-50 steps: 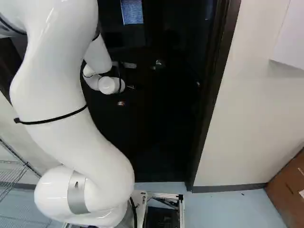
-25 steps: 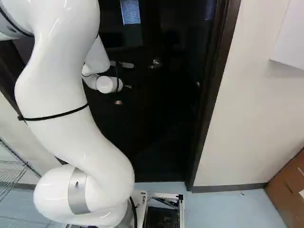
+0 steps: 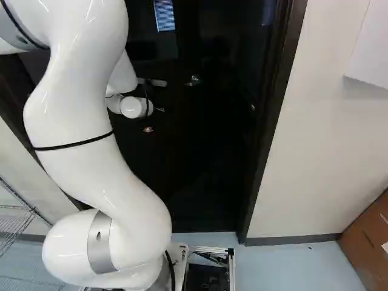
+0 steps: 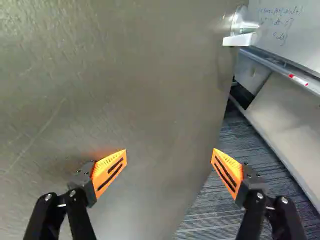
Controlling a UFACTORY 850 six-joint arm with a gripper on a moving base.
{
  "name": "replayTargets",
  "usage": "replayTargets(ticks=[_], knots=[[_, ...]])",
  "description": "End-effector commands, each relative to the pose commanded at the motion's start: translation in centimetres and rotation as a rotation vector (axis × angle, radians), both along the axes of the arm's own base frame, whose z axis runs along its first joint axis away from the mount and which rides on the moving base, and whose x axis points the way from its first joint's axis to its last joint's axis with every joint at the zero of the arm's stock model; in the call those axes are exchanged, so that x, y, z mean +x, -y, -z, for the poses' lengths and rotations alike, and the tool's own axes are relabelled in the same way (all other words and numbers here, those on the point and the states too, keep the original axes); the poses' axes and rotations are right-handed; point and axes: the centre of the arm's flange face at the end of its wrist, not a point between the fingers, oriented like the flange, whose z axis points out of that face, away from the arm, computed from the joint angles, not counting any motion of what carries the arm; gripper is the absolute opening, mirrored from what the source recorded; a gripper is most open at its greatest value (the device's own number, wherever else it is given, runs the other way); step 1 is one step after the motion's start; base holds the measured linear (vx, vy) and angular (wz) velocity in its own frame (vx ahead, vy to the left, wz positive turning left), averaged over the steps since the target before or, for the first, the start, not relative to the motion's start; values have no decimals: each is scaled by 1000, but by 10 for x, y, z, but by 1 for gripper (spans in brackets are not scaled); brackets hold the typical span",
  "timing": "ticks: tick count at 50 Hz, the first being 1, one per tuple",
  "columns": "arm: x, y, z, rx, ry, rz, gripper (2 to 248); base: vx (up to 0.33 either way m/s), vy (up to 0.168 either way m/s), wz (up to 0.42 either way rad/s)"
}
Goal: Open the door and move inside
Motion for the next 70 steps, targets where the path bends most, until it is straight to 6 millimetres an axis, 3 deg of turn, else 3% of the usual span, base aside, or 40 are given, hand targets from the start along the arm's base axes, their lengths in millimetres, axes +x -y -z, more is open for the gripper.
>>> replayTargets(ticks=[70], knots=[[54, -61, 7, 12, 33, -68, 247, 0, 0, 0]])
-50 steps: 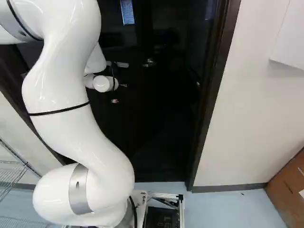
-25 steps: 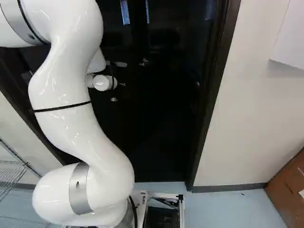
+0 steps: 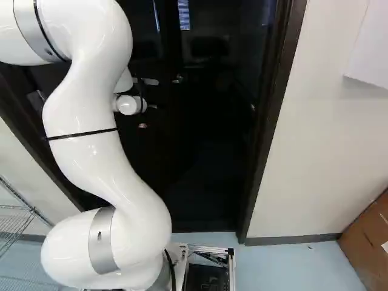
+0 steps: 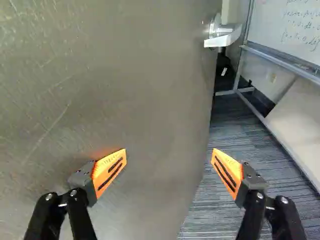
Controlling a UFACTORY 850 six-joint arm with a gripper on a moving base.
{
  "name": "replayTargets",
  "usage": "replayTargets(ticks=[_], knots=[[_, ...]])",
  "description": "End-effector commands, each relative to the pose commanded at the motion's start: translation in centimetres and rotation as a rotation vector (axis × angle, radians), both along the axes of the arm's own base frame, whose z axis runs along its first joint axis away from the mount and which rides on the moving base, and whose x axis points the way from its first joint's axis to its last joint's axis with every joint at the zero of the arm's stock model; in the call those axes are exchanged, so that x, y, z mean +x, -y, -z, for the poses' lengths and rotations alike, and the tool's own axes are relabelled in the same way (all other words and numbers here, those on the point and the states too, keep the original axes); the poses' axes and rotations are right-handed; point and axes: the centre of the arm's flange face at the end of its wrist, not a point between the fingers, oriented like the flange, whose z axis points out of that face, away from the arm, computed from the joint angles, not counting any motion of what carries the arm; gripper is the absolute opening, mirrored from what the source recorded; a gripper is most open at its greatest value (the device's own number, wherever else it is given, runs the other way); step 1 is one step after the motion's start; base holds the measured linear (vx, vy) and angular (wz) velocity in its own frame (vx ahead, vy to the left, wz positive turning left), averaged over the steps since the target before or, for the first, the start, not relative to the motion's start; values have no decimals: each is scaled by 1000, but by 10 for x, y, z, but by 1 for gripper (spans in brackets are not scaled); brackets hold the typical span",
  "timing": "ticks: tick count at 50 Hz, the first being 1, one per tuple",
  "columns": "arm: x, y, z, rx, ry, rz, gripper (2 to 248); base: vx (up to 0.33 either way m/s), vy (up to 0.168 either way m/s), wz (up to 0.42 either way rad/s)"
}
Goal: Open the door and move inside
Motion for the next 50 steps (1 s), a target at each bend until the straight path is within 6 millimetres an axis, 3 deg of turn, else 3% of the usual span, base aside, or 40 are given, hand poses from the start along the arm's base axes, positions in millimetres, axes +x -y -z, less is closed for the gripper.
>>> replayTargets(ticks=[50], knots=[[10, -61, 4, -13, 28, -111, 247, 0, 0, 0]])
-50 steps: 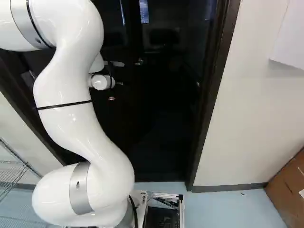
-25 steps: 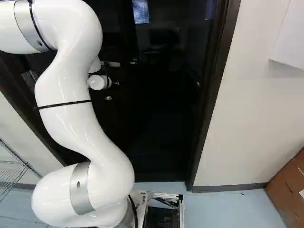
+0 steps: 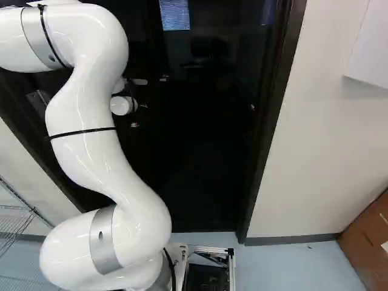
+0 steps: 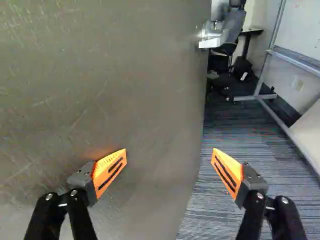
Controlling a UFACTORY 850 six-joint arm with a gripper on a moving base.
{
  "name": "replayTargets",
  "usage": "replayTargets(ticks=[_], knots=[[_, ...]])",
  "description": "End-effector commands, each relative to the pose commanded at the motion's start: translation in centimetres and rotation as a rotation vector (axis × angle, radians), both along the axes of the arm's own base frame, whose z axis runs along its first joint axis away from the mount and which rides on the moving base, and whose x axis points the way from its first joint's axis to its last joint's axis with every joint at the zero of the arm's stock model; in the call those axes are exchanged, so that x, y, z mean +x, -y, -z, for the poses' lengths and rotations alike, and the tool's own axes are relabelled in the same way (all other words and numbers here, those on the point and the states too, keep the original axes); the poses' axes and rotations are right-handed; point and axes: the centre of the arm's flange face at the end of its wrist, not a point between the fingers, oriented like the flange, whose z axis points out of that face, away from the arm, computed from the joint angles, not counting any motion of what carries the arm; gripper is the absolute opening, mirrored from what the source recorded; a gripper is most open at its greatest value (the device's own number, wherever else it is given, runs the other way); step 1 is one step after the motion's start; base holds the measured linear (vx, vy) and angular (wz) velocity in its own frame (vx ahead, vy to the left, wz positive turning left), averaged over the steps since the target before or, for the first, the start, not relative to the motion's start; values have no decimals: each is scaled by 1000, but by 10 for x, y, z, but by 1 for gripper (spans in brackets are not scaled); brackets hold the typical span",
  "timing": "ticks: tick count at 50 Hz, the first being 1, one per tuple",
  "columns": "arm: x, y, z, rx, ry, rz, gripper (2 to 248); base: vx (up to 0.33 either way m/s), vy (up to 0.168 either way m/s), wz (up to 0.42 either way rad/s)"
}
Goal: Open the door and move inside
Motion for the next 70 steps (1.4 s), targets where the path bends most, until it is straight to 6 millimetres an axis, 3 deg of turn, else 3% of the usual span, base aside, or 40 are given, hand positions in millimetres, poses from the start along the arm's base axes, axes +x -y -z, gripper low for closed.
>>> replayTargets(ticks=[70], knots=[[14, -85, 8, 16, 37, -104, 247, 0, 0, 0]])
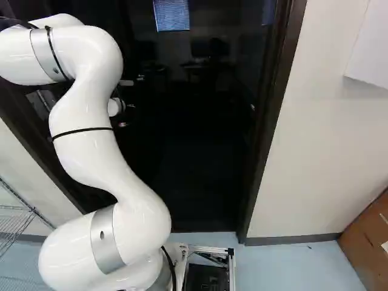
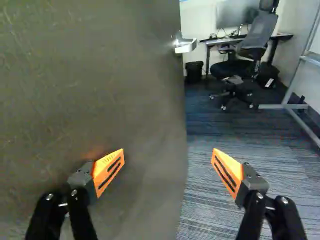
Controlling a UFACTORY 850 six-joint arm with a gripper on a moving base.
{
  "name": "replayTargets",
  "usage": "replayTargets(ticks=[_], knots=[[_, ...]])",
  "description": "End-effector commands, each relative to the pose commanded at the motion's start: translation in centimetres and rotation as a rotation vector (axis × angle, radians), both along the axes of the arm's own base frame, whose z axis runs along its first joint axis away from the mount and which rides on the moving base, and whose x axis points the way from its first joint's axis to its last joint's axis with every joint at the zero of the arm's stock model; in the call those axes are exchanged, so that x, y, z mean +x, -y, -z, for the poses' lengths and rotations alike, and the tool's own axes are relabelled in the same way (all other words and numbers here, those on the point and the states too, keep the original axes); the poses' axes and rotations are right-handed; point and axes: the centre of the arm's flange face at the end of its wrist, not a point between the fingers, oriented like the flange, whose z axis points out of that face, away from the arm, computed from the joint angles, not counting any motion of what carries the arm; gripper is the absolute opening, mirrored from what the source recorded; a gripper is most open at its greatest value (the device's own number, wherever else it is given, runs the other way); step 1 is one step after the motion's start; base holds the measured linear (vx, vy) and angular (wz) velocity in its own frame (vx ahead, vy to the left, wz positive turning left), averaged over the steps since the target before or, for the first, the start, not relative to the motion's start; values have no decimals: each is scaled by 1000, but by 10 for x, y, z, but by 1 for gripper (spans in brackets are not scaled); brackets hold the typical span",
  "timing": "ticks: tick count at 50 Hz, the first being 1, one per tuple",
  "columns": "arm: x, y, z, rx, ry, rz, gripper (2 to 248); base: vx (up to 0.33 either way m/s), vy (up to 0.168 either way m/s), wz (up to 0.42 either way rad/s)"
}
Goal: Open the door and move inside
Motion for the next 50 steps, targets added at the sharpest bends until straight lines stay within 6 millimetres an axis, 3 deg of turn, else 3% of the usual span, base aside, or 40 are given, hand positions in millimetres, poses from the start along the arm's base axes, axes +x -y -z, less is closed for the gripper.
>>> replayTargets(ticks=[50], knots=[[-6, -47, 3, -11, 29, -88, 247, 0, 0, 0]])
